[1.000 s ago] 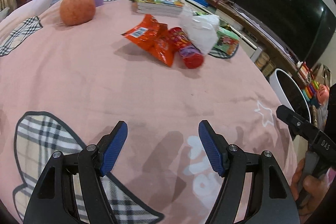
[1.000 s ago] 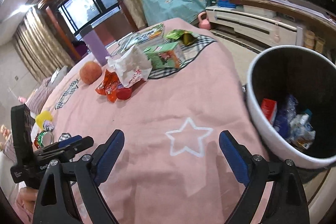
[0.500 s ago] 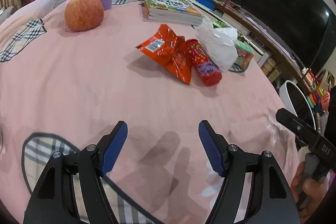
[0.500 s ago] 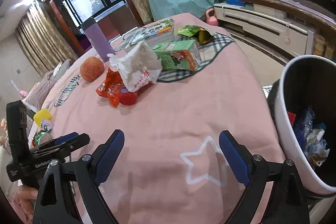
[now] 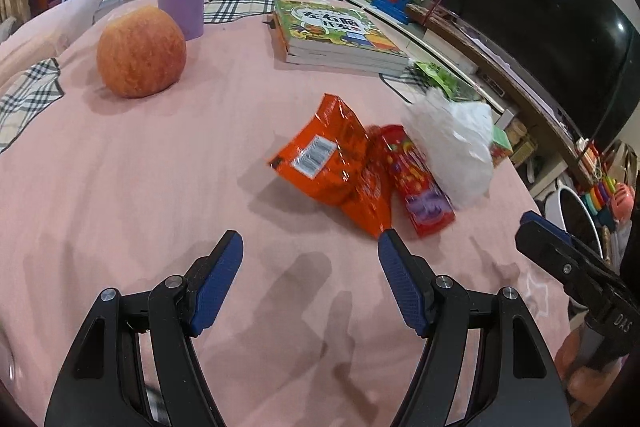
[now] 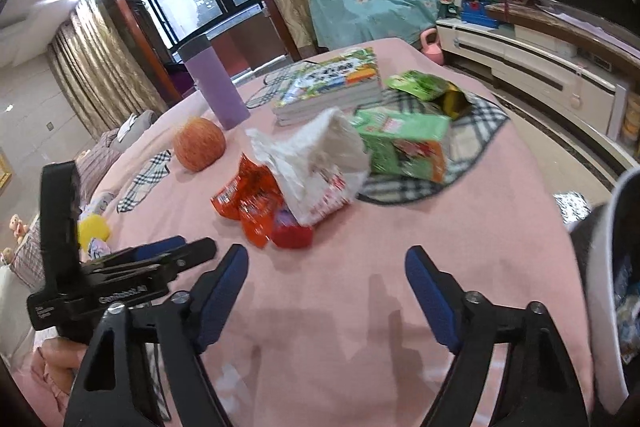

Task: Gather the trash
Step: 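Grasp the orange chip bag with left tool while right tool grasps white tissue, then carry the orange chip bag and white tissue over the bin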

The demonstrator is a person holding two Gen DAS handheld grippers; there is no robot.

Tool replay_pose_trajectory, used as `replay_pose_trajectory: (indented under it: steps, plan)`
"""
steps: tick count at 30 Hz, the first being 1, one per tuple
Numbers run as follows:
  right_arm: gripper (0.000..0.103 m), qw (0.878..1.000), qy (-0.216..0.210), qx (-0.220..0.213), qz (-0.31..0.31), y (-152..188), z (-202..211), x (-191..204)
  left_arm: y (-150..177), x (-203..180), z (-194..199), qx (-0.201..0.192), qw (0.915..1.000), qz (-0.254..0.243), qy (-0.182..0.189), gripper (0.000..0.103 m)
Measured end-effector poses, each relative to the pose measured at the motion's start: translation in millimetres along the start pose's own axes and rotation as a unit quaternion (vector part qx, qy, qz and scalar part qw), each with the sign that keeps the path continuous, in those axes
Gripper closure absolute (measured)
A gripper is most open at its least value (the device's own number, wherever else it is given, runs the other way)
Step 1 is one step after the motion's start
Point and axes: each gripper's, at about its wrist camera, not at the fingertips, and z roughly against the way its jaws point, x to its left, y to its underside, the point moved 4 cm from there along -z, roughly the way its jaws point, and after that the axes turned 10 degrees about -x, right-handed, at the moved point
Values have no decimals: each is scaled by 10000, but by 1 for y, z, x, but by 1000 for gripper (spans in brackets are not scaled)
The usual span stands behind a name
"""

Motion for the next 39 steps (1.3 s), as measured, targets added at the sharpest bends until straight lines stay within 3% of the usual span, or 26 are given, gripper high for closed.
replay_pose_trajectory:
  steps: [2, 7, 10, 12, 14, 16, 21, 29, 39]
  plan:
    - [34, 10000, -67, -3, -27, -5, -10, 3, -4, 0, -3, -18, 10000, 23, 90, 31]
    - [40, 9997, -231, 44, -100, -15, -34, 8, -12, -4, -13, -71, 9995, 53, 302, 31]
    - [51, 9996, -225, 111, -118, -17, -48, 6, -13, -6, -23, -15, 9995, 46, 317, 32]
    - [66, 9993, -264, 171, -200, -15, -54, 2, -12, -10, -27, -28, 9994, -12, 333, 41]
    - [82, 9994, -237, 155, -203, -14, -54, 0, -10, -14, -28, 11, 9991, -89, 421, 67]
    - [92, 9993, -293, 102, -202, -13, -50, 0, -9, -19, -28, 9, 9985, -152, 520, 78]
    - [95, 9991, -371, -4, -182, -10, -34, 2, -9, -26, -11, -193, 9980, -319, 506, 82]
    - [95, 9991, -332, -127, -239, 2, 4, -7, 15, -27, 24, -206, 9978, -93, 628, 83]
    - [95, 9986, -175, -229, -453, 24, 57, -27, 44, -65, 55, -149, 9948, -128, 998, 83]
